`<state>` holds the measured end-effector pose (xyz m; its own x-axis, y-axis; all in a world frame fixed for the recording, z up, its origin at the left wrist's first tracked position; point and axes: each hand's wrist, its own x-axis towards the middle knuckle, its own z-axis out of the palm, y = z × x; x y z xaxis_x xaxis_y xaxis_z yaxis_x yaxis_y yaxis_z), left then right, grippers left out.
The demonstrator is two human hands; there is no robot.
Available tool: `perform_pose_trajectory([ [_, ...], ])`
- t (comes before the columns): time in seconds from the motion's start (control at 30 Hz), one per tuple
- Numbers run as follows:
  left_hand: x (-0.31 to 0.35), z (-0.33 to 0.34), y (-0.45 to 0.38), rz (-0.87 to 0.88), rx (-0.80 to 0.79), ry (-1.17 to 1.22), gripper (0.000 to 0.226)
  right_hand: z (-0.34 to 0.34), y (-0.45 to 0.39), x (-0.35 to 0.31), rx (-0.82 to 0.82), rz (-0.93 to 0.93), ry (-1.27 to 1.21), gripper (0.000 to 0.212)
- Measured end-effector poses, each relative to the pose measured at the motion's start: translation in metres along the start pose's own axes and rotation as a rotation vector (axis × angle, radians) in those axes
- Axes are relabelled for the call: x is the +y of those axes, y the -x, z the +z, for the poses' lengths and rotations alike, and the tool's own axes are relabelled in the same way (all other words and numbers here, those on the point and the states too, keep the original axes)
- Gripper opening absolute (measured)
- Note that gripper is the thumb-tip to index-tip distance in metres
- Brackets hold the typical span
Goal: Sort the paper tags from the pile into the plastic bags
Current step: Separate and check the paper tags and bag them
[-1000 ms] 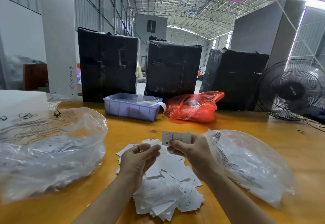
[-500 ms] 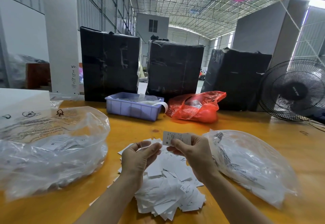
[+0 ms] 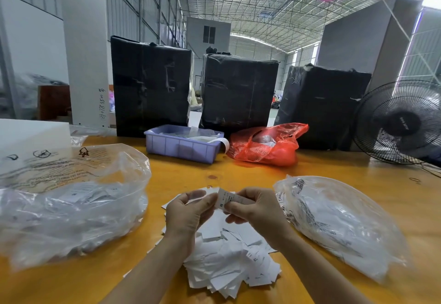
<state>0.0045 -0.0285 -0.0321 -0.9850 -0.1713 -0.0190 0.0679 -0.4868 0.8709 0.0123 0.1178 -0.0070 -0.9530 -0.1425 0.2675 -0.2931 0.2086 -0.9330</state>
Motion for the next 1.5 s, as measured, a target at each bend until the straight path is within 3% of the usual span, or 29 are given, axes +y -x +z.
perform_pose_trajectory([
  [0.27, -0.001, -0.002, -0.002, 0.036, -0.085, -0.058, 0.037, -0.010, -0.003, -0.004, -0.224, 0.105, 0.158, 0.018],
  [0.4, -0.003, -0.001, -0.002, 0.109, -0.059, -0.083, 0.033, -0.011, -0.004, -0.007, -0.183, 0.141, 0.122, 0.038],
  [0.57, -0.003, 0.000, -0.001, 0.207, -0.047, -0.121, 0.033, -0.011, -0.003, -0.007, -0.152, 0.156, 0.070, 0.045],
  [0.8, -0.005, 0.003, 0.003, 0.119, -0.197, -0.232, 0.035, -0.012, -0.003, -0.008, -0.151, 0.151, 0.078, 0.054],
  [0.97, -0.003, 0.001, -0.001, 0.049, -0.046, -0.050, 0.031, -0.010, -0.006, -0.003, -0.026, 0.132, -0.034, 0.031],
  [1.07, -0.001, 0.002, -0.002, 0.000, -0.020, 0.092, 0.034, -0.005, -0.007, 0.001, 0.049, 0.041, 0.053, 0.012],
  [1.17, -0.006, 0.007, 0.003, -0.001, -0.031, 0.094, 0.043, 0.007, -0.002, 0.002, 0.060, -0.028, 0.167, 0.017],
  [1.27, -0.009, 0.008, 0.005, 0.070, -0.009, 0.012, 0.053, 0.014, 0.001, 0.002, 0.023, -0.077, 0.285, 0.022],
  [1.43, -0.009, 0.003, 0.001, 0.103, 0.075, -0.058, 0.035, 0.018, 0.007, -0.005, -0.239, -0.088, 0.226, 0.019],
  [1.5, -0.010, 0.003, 0.002, 0.047, 0.067, -0.041, 0.028, 0.020, 0.008, -0.003, -0.221, -0.116, 0.206, 0.012],
])
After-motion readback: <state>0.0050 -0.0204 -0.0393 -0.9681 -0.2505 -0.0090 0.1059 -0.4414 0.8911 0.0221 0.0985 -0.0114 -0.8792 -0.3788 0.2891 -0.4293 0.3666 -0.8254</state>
